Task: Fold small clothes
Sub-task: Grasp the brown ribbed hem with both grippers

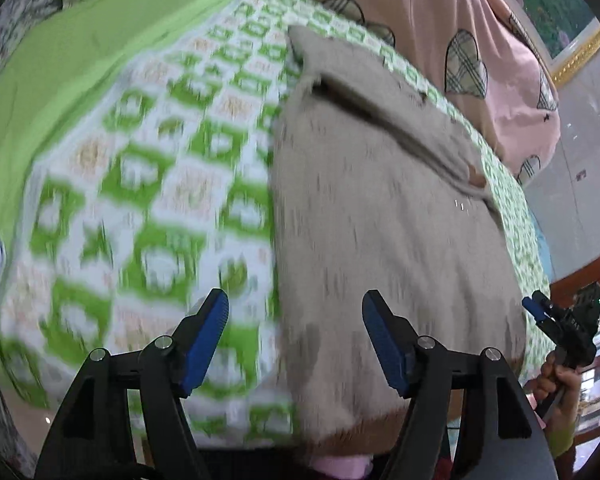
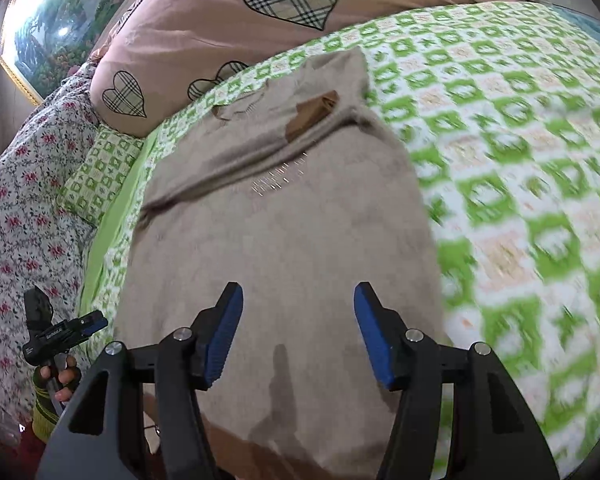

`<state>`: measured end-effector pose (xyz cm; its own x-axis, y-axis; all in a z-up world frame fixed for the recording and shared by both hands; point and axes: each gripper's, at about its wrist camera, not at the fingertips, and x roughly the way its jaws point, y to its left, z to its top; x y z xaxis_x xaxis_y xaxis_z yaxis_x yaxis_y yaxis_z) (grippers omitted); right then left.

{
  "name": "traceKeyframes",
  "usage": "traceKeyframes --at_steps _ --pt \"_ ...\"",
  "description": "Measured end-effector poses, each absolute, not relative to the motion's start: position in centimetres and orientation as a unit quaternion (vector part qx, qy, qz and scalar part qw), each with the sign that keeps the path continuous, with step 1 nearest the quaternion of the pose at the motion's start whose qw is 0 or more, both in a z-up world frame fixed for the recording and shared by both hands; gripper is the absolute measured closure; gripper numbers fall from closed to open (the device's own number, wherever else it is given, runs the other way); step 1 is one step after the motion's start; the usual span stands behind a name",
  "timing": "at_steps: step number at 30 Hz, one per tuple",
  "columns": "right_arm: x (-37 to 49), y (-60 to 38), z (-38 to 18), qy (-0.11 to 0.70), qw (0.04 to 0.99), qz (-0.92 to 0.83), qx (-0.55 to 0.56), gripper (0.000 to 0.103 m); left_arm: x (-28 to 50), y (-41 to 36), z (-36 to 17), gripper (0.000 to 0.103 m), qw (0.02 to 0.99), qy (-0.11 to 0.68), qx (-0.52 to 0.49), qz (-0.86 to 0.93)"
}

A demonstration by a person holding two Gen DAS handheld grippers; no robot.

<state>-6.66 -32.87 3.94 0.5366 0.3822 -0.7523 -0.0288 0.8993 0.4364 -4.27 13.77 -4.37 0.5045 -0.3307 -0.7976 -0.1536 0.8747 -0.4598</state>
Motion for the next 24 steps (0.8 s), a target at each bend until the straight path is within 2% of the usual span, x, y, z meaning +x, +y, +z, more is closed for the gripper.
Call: traceKeyframes --at_steps 10,21,22,23,24 --pt "-12.0 -37.0 2.0 0.492 0.830 0.143 0.220 0.044 -9.7 9.2 -7.1 0.033 0.804 0.516 -0.265 -0.133" --pt "-13.8 -34.0 0.1 0.524 0.786 0.269 0.188 0.044 -10.6 6.4 -9.1 0.034 0.788 0.535 -0.234 -0.197" --pt "-13.8 -34.1 0.0 0.523 0.785 0.271 0.194 0.046 -10.7 6.2 -9.0 0.035 0.790 0.535 -0.225 -0.198" --pt "-13.7 -34.3 -0.1 0.523 0.784 0.269 0.200 0.057 -10.3 6.1 -8.9 0.037 0.791 0.535 -0.219 -0.197" --pt "-13.5 -34.4 -0.3 0.526 0.784 0.262 0.199 0.071 -10.4 6.0 -8.9 0.044 0.794 0.535 -0.212 -0.196"
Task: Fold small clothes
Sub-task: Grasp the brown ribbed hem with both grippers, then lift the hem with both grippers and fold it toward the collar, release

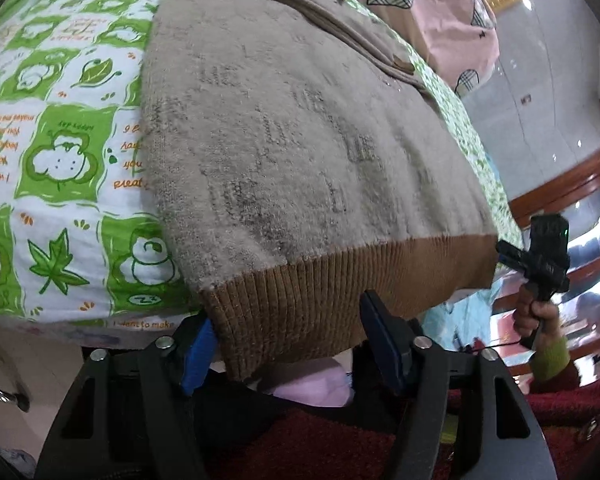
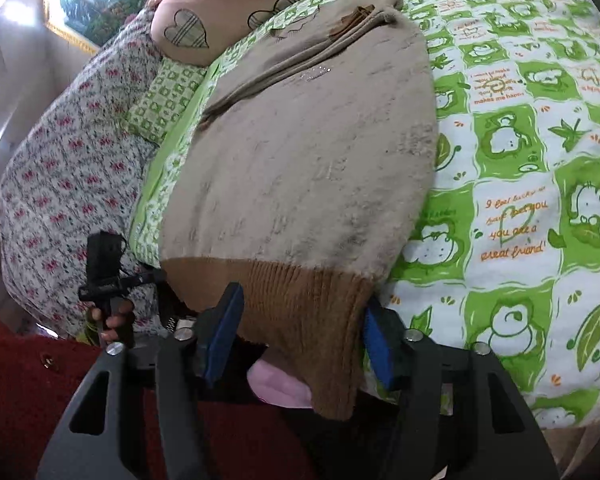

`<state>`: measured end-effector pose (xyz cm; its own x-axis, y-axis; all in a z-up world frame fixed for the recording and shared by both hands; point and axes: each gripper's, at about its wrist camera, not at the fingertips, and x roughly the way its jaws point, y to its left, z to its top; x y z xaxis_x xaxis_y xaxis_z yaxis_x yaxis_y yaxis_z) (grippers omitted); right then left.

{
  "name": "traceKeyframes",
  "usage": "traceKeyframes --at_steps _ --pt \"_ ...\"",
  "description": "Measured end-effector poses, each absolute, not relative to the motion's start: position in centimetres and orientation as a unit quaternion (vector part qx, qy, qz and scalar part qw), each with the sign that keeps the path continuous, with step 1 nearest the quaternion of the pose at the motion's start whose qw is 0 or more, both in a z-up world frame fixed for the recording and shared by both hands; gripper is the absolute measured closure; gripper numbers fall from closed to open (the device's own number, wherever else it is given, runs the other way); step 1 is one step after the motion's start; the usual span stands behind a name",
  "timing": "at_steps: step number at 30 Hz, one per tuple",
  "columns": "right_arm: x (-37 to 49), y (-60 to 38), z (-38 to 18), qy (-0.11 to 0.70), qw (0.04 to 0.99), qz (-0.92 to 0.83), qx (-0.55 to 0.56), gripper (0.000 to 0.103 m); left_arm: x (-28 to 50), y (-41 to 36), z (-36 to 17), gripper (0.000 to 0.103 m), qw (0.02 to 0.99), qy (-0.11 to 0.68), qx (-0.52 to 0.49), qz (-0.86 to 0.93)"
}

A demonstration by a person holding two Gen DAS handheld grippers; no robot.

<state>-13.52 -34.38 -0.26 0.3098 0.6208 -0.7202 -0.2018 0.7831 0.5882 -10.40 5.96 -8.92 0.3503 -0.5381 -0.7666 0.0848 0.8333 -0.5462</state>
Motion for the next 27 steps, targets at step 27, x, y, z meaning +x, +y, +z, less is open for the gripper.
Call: traceKeyframes --at_steps 27 --pt "0.1 -33.7 10.2 0.344 0.872 0.266 0.227 0.093 3.1 10.2 6.1 0.097 0.906 0.321 -0.199 -0.192"
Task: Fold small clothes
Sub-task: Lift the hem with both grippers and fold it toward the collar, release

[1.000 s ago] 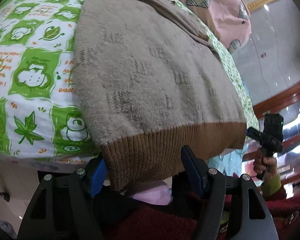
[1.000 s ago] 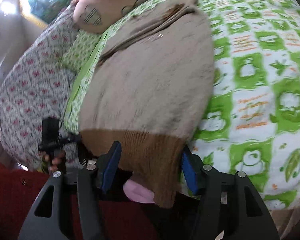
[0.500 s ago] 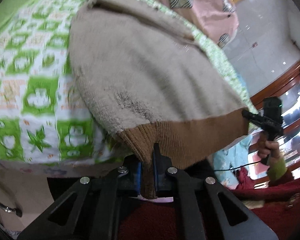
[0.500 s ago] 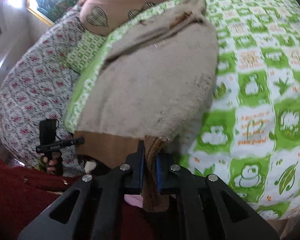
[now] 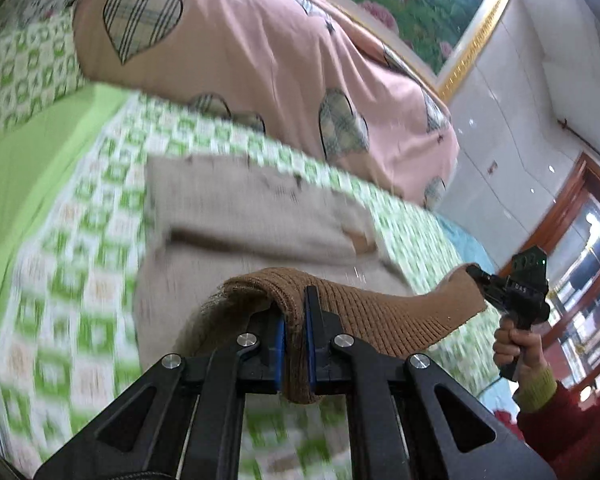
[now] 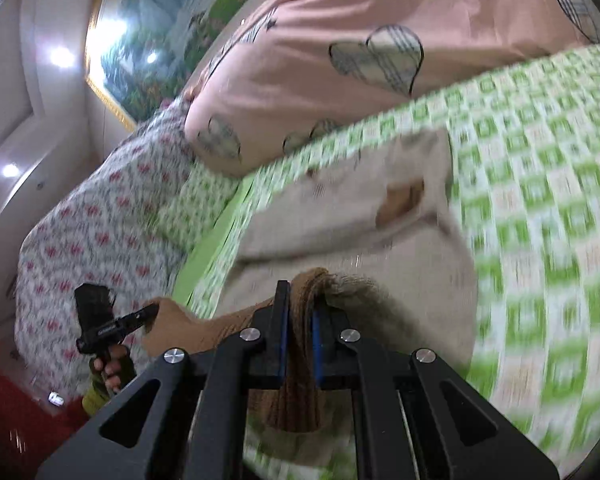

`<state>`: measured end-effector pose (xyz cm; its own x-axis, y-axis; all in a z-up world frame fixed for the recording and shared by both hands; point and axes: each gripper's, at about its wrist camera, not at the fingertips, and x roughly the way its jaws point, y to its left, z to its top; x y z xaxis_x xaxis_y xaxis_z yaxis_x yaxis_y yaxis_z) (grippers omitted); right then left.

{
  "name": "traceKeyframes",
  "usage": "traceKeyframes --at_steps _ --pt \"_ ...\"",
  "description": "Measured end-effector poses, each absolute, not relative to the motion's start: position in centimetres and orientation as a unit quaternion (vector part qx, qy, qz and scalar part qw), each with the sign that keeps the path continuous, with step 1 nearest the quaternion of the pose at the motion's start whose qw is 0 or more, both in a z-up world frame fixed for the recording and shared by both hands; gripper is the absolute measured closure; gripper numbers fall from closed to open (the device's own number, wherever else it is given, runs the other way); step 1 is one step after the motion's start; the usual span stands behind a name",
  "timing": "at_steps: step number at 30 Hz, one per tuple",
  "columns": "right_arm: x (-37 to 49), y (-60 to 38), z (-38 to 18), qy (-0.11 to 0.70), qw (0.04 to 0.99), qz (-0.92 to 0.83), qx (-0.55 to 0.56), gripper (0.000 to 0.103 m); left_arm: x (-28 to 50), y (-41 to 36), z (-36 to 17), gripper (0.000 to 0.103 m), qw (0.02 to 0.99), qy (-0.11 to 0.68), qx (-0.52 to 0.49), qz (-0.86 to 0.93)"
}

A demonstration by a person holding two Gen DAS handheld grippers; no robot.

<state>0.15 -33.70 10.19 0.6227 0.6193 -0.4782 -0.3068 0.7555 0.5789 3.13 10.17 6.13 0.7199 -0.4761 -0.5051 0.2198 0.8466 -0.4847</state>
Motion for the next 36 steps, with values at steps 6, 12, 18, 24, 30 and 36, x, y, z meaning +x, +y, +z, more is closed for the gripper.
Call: traceKeyframes --at_steps 6,12,18,24,30,36 --pt "9.1 -33.1 9.9 0.339 0.883 0.228 0.232 0.093 12.4 11.3 6.7 0.097 0.914 0.311 -0.197 -0.168" --pt "16.4 -32.0 7.4 0.363 0.890 0.185 0.205 0.093 20.9 11.5 4.3 0.097 0.913 0.340 -0.174 -0.142" --pt "20.4 -31.2 3.1 0.406 0.887 0.132 0.177 0.093 26.7 12.1 -0.8 0.096 0.898 0.387 -0.179 -0.107" --pt "20.6 -32.2 1.4 0.429 0.874 0.113 0.197 0.082 26.3 12.3 -2.1 0.085 0.886 0.407 -0.195 -0.102" --pt "15.5 -31.5 4.1 0.391 0.897 0.123 0.164 0.063 19.9 8.9 -1.2 0.068 0.881 0.413 -0.173 -0.150" --pt "14.4 -23.2 1.7 0.449 0.853 0.263 0.050 0.063 20.4 4.2 -3.6 0.070 0.866 0.450 -0.132 -0.173"
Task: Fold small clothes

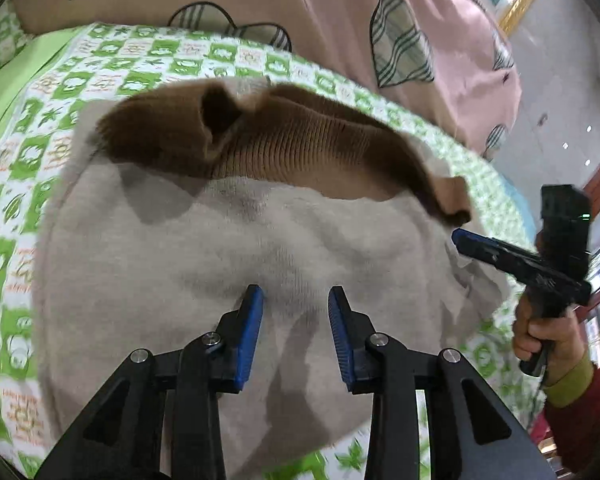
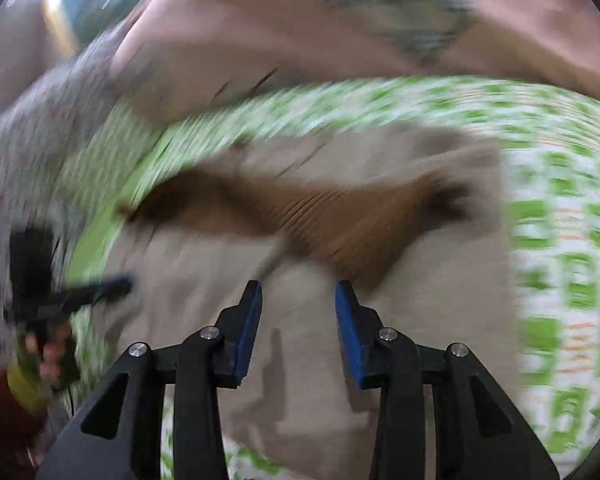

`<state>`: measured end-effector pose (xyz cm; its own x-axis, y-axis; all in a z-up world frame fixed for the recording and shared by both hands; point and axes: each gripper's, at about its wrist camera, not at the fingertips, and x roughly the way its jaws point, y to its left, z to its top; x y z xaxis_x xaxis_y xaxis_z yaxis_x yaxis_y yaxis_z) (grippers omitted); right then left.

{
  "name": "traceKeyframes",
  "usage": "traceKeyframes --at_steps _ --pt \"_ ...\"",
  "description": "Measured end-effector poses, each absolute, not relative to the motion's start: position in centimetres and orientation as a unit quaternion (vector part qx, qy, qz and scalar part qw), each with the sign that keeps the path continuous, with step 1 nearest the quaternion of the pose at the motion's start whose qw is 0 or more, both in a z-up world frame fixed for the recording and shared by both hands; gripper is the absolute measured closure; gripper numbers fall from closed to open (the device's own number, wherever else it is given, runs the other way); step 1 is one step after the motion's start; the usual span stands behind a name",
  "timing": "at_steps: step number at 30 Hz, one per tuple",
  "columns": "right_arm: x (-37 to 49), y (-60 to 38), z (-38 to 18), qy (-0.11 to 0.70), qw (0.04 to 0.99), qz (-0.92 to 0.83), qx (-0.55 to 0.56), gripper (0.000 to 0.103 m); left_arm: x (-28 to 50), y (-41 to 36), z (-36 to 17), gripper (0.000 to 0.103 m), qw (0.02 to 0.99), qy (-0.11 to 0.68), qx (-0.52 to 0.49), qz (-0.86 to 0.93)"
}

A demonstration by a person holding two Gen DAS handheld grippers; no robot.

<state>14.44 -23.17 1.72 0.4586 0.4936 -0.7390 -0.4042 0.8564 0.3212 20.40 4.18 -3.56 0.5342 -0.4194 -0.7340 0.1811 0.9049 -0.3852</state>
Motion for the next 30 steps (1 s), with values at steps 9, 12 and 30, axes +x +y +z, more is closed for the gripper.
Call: traceKeyframes --at_steps 9,12,30 --pt "24.4 -26.7 0.1 0.469 0.871 0.139 0.039 0.064 28.9 10.2 -2.7 0.078 0.886 0.442 -0.127 -0.055" --pt "25.6 -29.3 1.6 0.436 0.891 0.088 0.092 0.064 30.3 12.6 -2.4 0.078 0.890 0.429 -0.154 -0.025" --pt "9.1 -27.4 2.4 0.442 0.879 0.130 0.118 0.049 10.1 10.9 -2.9 0.062 0.872 0.421 -0.247 -0.040"
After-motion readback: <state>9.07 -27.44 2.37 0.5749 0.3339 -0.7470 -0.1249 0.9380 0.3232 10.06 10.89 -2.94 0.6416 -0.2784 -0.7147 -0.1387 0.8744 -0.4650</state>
